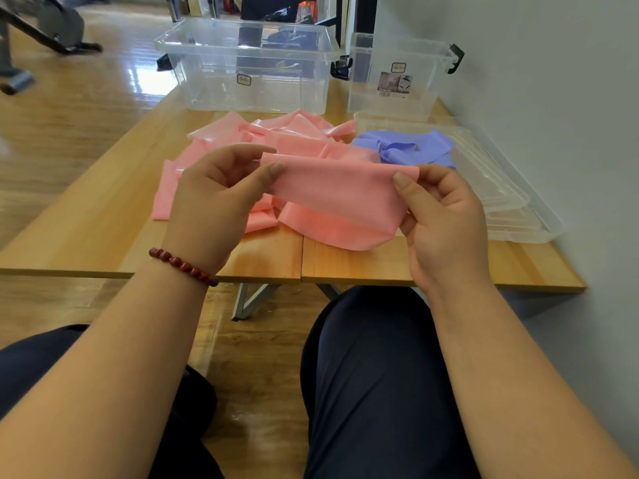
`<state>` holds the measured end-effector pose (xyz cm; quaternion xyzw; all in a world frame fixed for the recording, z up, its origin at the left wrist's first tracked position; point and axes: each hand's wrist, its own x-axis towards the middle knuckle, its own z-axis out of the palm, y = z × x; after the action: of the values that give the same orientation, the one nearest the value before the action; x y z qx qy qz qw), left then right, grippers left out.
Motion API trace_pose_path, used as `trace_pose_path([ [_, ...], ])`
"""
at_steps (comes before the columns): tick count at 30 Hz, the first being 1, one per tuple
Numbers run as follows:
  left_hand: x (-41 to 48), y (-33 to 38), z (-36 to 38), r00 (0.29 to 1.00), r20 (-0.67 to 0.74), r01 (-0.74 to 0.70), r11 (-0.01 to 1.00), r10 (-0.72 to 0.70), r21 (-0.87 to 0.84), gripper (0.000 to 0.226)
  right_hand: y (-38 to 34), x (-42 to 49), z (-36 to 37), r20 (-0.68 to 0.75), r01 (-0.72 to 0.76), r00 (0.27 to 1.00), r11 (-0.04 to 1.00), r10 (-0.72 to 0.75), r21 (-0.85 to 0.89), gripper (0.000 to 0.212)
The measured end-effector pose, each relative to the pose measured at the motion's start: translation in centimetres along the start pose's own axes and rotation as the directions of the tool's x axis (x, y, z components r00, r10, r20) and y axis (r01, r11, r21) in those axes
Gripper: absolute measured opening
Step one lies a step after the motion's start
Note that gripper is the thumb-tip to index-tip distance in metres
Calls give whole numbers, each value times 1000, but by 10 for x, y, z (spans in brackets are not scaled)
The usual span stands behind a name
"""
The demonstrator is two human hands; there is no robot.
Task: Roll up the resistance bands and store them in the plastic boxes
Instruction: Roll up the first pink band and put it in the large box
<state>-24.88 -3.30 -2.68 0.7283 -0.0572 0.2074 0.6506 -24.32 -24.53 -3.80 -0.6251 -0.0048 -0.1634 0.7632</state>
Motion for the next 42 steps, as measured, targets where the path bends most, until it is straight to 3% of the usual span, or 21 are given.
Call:
trace_pose_path([
  [10, 9, 10, 12, 1000, 14, -19, 999, 19, -28, 15, -15, 5, -10, 63, 52, 997, 998, -49, -48, 22],
  [15, 25, 35, 23, 996, 73, -49, 996, 54, -74, 19, -43, 25, -12, 3, 125, 992, 991, -125, -47, 18],
  [26, 79, 105, 48, 991, 57, -111, 987, 119, -120, 12, -117, 80, -14, 7, 229, 974, 973, -228, -26, 12],
  [34, 98, 147, 51, 995, 41, -79, 954, 95, -289, 7, -163, 96, -1, 17, 315, 949, 946, -314, -73, 3],
  [42, 114, 182, 51, 991, 51, -89, 907, 120, -413, 8, -212, 110, 8, 22, 448, 892, 877, -451, -173, 12],
])
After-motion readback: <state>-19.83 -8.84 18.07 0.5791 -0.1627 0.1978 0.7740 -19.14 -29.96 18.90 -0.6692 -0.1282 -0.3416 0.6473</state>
